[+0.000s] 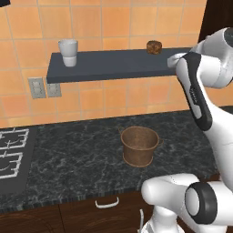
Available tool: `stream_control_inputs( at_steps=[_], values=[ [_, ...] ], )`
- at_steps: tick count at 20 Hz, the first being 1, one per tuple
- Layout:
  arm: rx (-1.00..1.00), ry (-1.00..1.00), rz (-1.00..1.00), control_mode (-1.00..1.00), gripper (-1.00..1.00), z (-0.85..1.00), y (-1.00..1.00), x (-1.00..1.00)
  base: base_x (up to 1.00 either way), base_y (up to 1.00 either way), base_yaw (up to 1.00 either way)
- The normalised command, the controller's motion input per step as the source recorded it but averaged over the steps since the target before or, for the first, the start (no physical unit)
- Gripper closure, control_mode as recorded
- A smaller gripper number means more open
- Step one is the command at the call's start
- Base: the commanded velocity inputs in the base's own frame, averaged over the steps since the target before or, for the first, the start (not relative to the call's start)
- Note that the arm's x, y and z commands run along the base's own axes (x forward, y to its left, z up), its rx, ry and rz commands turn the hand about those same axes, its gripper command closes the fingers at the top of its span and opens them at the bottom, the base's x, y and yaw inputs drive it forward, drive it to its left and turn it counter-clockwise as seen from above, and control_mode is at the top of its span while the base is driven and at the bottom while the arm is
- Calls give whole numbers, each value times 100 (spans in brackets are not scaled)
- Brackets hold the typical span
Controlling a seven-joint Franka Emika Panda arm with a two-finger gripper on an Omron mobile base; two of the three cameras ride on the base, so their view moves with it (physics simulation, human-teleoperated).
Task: Open the cabinet, pick up the bread from the cabinet and place it in the basket. Then move the basket to the dining counter.
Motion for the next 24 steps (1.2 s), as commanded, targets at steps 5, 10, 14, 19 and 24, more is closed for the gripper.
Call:
stream_control_inputs(
  at_steps=[5,10,14,19,24],
  values=[
    [0,3,0,-100,-100,36,-6,57,0,0,0],
    [0,3,3,-100,-100,1,-2,61,0,0,0],
    [0,5,0,-100,-100,0,0,55,0,0,0],
    [0,4,2,-100,-100,0,0,53,0,0,0],
    [0,3,2,-100,-100,-1,0,58,0,0,0]
  ],
)
